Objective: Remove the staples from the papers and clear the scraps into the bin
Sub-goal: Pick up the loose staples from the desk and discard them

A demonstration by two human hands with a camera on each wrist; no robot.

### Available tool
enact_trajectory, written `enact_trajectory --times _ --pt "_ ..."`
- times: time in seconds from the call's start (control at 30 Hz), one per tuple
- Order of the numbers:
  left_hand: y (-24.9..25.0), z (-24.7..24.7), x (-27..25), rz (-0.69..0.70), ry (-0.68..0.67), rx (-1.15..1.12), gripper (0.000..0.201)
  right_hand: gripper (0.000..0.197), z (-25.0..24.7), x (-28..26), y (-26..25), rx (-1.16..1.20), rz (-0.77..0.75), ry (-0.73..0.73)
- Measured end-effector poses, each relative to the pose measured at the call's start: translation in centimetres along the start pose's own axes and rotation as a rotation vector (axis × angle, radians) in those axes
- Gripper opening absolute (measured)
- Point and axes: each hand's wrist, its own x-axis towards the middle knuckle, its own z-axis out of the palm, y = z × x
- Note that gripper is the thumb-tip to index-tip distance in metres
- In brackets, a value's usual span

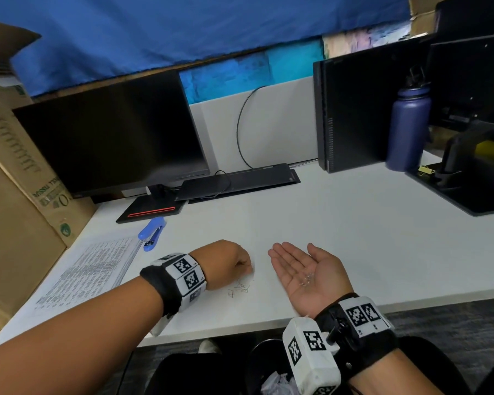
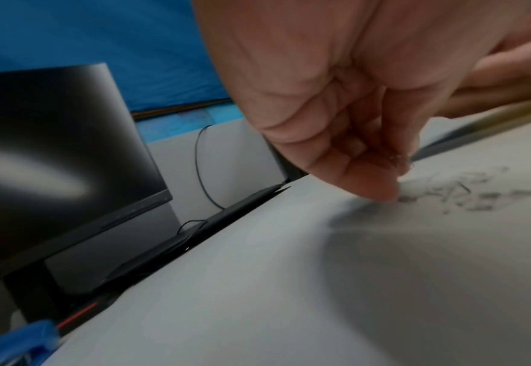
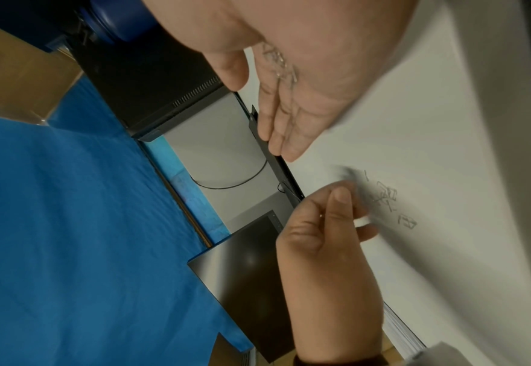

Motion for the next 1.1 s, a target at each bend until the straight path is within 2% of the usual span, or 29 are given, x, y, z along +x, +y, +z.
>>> enact_trajectory --times 0.1,0.27,0.33,0.47,0.53,0.63,0.73,0.8,0.93,1.0,1.03,1.1 --pt "0.0 1.1 -0.2 0.096 -0.002 0.039 0.028 0.046 0.0 0.0 -0.1 -0.011 -0.003 0.001" --pt "-2.0 2.1 -2.5 0.106 0.009 -0.054 0.028 0.046 0.0 0.0 -0.1 -0.021 -0.005 0.0" --pt "-3.2 1.9 -3.5 0.086 0.017 -0.05 0.032 0.045 0.0 0.0 0.0 -0.029 -0.002 0.0" --pt "-4.9 1.1 -4.6 -0.039 0.127 -0.128 0.043 0.045 0.2 -0.3 0.6 -0.045 0.013 0.004" --pt "-5.3 1.4 -5.0 -0.091 0.079 -0.152 0.051 0.044 0.3 -0.7 1.0 -0.063 0.032 -0.005" --pt "-4.9 2.6 -5.9 -0.132 -0.067 -0.149 0.061 0.042 0.4 -1.7 2.0 -0.08 0.089 -0.028" --pt "-4.0 3.8 -7.1 -0.142 -0.115 -0.202 0.064 0.039 0.1 -2.9 3.8 -0.15 0.229 -0.067" --pt "-3.8 4.6 -8.0 -0.15 -0.057 -0.28 0.062 0.039 -0.4 -3.6 5.2 -0.231 0.386 -0.089" --pt "-4.4 6.6 -10.3 -0.16 0.362 -0.584 0.057 0.033 -2.5 -4.0 7.2 -0.402 0.632 -0.095" --pt "-5.4 7.2 -11.0 -0.22 0.487 -0.634 0.053 0.032 -3.9 -3.7 7.8 -0.429 0.686 -0.073" --pt "-6.3 7.4 -11.2 -0.279 0.503 -0.608 0.051 0.033 -4.6 -3.3 8.1 -0.429 0.684 -0.044" --pt "-8.6 7.3 -11.2 -0.446 0.398 -0.51 0.054 0.037 -5.9 -2.2 8.8 -0.392 0.619 0.049"
